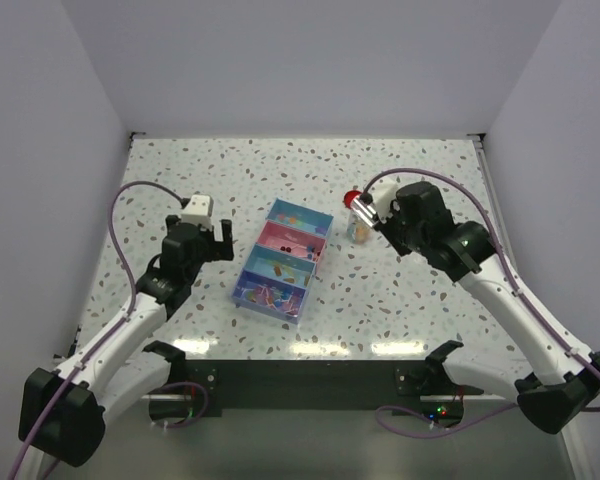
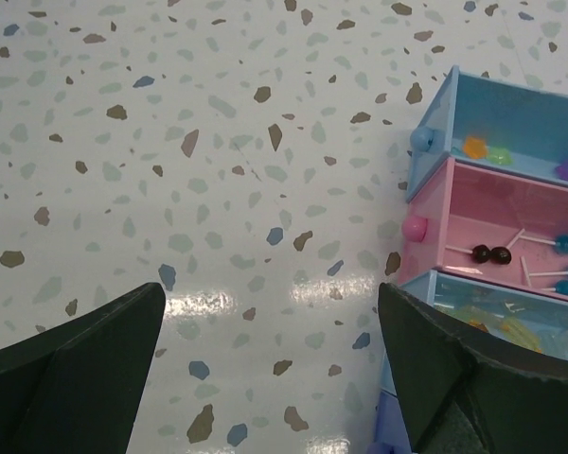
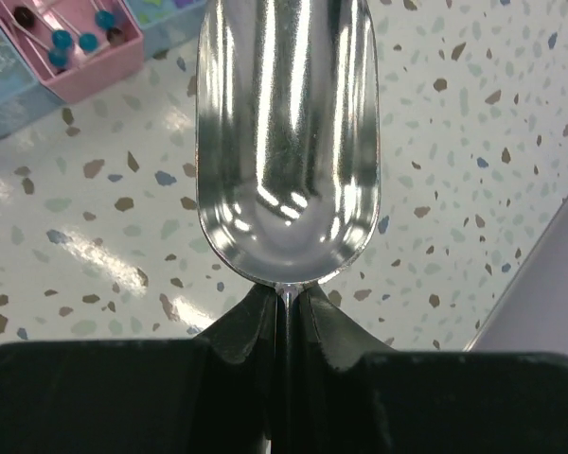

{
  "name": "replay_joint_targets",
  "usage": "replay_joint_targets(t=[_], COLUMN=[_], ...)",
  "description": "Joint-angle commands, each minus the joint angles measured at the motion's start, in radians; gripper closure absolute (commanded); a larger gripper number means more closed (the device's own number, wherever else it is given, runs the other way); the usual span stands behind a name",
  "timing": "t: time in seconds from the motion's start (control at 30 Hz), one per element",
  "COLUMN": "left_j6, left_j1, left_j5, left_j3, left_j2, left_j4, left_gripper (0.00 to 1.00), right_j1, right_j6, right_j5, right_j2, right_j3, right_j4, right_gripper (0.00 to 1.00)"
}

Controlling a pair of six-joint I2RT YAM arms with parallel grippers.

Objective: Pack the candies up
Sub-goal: Adjust the storage box at the center of the board.

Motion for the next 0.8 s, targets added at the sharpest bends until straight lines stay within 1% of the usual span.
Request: replay_joint_targets(t=[0.0,0.17,0.2,0.27,0.3,0.33,0.4,0.43,0.5,0.6,0.63,0.67,0.7,0.77], left_j6=[-0.023,-0.037,-0.04,-0.051,-0.056,-0.063,-0.077,-0.089,-0.102,-0.135,-0.141,-0.151,-0.161,-0.171], left_j1=[-0.005,-0.005,-0.005,-0.005,-0.005,-0.005,-0.005,-0.005,-0.005,-0.005,-0.005,-0.005,-0.005,-0.008], left_j5=[0.029,0.086,0.092,0.106,0.112,0.117,0.136,0.146,0.184,0.276,0.323,0.342,0.359,0.38], left_j3=[0.034,0.039,0.044,0.053,0.056,0.06,0.09,0.1,0.116,0.128,0.128,0.126,0.125,0.116], left_j2=[0.018,0.051,0.065,0.082,0.088,0.093,0.111,0.119,0.133,0.159,0.165,0.179,0.185,0.202], left_j4=[-0.003,-0.012,-0.018,-0.037,-0.044,-0.066,-0.103,-0.142,-0.188,-0.23,-0.236,-0.244,-0.256,-0.267], left_gripper=[0.01,0.02,0.03,0.04,0.04,0.05,0.07,0.09,0.12,0.15,0.16,0.17,0.21,0.24], right_j1=[0.006,0.006,0.006,0.006,0.006,0.008,0.011,0.02,0.058,0.114,0.144,0.158,0.17,0.187], right_j6=[0.006,0.078,0.089,0.114,0.115,0.111,0.098,0.08,0.065,0.055,0.058,0.065,0.072,0.088], right_j5=[-0.125,-0.291,-0.354,-0.417,-0.452,-0.521,-0.575,-0.589,-0.568,-0.532,-0.528,-0.506,-0.498,-0.488], right_j2=[-0.007,-0.033,-0.034,-0.027,-0.014,0.03,0.079,0.113,0.142,0.19,0.202,0.216,0.22,0.227], right_j3=[-0.021,-0.079,-0.087,-0.102,-0.099,-0.085,-0.021,-0.002,0.036,0.07,0.084,0.088,0.088,0.081], right_j4=[0.152,0.26,0.281,0.333,0.338,0.306,0.251,0.196,0.121,0.038,0.021,0.008,-0.001,-0.006], right_gripper=[1.0,1.0,1.0,1.0,1.0,1.0,1.0,1.0,1.0,1.0,1.0,1.0,1.0,1.0])
